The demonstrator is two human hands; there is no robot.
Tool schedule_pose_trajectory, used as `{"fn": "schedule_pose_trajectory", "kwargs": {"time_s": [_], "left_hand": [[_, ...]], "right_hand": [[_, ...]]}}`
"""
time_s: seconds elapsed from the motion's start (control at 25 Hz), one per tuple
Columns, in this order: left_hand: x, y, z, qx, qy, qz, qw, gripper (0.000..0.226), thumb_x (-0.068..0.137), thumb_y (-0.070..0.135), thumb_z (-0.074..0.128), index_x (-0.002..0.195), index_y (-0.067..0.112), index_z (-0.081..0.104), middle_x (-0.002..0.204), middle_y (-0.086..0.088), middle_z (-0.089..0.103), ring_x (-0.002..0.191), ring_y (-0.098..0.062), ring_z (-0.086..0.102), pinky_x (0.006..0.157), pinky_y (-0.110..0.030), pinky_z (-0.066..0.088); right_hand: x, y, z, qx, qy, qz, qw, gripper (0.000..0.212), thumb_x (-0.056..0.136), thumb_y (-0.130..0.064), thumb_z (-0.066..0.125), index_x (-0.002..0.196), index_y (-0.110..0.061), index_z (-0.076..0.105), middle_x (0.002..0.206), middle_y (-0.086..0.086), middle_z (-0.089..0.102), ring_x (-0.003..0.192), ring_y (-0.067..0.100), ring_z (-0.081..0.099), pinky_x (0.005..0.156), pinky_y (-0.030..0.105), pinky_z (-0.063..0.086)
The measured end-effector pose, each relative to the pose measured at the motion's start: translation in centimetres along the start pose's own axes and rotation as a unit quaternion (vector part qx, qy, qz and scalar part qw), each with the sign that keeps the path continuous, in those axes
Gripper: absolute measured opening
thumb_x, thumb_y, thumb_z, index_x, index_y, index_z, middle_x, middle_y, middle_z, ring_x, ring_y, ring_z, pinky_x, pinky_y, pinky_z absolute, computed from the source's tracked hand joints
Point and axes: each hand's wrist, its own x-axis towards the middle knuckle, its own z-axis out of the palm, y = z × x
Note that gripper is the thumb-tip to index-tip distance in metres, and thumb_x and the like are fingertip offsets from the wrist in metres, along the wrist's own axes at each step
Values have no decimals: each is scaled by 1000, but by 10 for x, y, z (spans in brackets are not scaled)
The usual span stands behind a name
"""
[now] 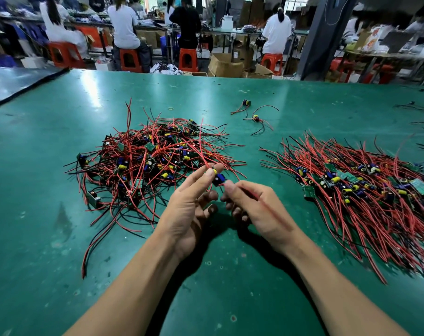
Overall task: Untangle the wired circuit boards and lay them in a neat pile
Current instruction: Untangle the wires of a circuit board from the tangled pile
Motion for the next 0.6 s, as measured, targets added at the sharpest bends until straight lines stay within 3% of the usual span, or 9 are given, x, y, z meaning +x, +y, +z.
{"fn": "schedule_pose_trajectory", "kwargs": {"time_s": [0.2, 0.4, 0.52, 0.6], "left_hand": [[-2, -1, 2, 12, -4, 15, 1000, 41, 72, 26, 72, 113, 23, 70, 108, 13, 73, 70, -4, 58, 62, -20, 40], [-2, -1, 1, 2, -77, 13, 997, 49, 67, 14, 79, 114, 23, 70, 118, 5, 71, 83, -10, 69, 67, -22, 49], [-2, -2, 1, -28, -84, -32, 996, 37, 68, -1, 72, 94, 23, 79, 99, -2, 74, 75, -16, 71, 61, -23, 57], [-4, -1, 4, -28, -82, -71, 994, 19, 78, 8, 66, 82, 21, 80, 86, -5, 72, 65, -17, 68, 58, -24, 57]], "right_hand": [[5, -6, 0, 118, 37, 42, 991, 29, 80, -49, 68, 68, -22, 70, 65, -3, 58, 49, 10, 47, 43, 17, 34], [4, -7, 0, 167, 56, 59, 983, 29, 85, -32, 64, 57, -23, 68, 63, -4, 57, 50, 9, 46, 45, 18, 34], [5, -12, -9, 250, 40, 75, 965, 24, 73, -33, 65, 53, -21, 61, 57, -3, 50, 50, 10, 39, 51, 24, 26], [3, -14, -14, 249, -2, 89, 964, 24, 71, -33, 64, 52, -21, 55, 54, -3, 43, 49, 12, 32, 58, 32, 15]]}}
